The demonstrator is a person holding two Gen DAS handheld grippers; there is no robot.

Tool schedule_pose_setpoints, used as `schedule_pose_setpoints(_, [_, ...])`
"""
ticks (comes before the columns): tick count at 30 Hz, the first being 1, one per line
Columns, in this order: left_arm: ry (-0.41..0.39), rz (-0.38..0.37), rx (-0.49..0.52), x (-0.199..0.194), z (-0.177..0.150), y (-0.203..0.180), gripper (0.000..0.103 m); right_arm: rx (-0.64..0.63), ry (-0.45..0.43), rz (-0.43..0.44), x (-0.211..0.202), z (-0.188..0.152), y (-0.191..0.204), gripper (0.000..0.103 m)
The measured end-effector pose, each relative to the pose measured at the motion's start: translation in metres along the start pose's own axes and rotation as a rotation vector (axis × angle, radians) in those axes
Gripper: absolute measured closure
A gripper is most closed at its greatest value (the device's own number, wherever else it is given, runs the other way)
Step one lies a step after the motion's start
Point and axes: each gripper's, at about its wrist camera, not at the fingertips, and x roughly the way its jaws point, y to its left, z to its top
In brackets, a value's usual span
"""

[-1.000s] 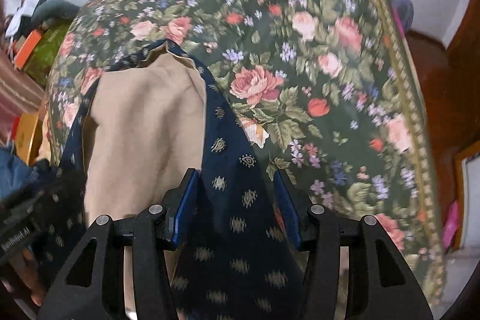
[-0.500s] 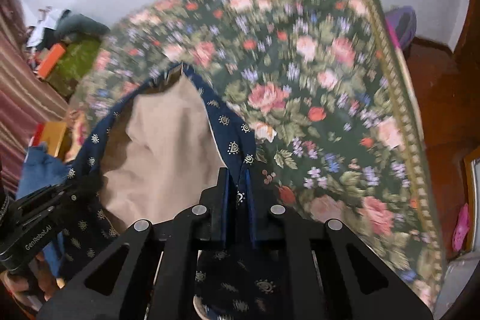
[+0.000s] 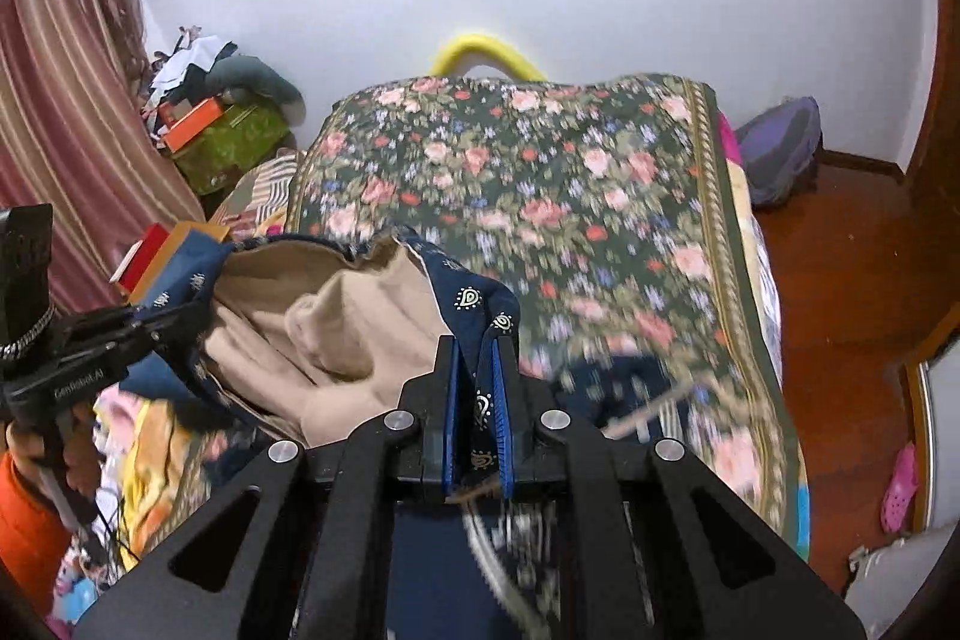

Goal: Fold large clothes
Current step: 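Grasp the hoodie hem edge with both tools and lift it toward the hood, then lay the lifted hem over the hood with both tools and release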

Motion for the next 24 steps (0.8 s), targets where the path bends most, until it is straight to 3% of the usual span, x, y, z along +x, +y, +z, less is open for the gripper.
schedule_pose_setpoints(7, [0.078, 0.036, -0.032, 0.005, -0.074, 0.015, 0.097, 0.045, 0.092, -0.066, 0.009, -0.070, -0.024, 0.094])
schedule_pose_setpoints(14, [0.193, 0.085, -0.091, 0.047, -0.135, 0.027, 0.096, 0.051, 0.166, -0.159, 0.030, -0.111, -0.040, 0.095])
schedule_pose_setpoints(19, [0.176, 0.142, -0.050, 0.050, -0.142, 0.019, 0.092, -0.011, 0.162, -0.206, 0.031, -0.112, -0.035, 0.095])
schedule_pose_setpoints(24, [0.176, 0.174, 0.029, 0.040, -0.132, 0.009, 0.072, -0.067, 0.125, -0.170, 0.009, -0.098, -0.020, 0.095])
